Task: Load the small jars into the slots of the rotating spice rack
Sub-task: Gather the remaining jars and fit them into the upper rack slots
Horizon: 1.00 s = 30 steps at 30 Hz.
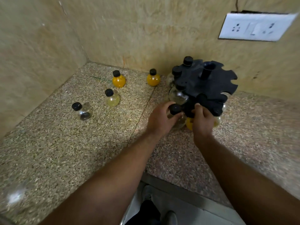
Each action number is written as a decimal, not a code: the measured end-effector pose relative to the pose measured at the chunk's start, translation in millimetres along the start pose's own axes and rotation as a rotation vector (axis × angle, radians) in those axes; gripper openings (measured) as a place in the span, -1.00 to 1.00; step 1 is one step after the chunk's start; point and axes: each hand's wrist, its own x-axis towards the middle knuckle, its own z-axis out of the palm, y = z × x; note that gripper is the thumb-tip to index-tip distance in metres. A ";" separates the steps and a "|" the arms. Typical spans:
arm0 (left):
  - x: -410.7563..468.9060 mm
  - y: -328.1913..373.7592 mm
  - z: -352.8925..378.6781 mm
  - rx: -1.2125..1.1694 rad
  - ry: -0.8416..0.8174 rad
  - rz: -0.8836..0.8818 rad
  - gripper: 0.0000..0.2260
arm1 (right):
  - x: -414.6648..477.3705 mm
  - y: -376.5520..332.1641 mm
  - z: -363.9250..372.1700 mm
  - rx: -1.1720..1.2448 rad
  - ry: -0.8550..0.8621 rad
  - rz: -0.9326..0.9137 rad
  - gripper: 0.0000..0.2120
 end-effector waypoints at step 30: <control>61.6 42.0 42.5 0.221 -0.080 0.143 -0.52 | 41.9 -30.6 -15.6 0.210 -0.058 0.145 -0.80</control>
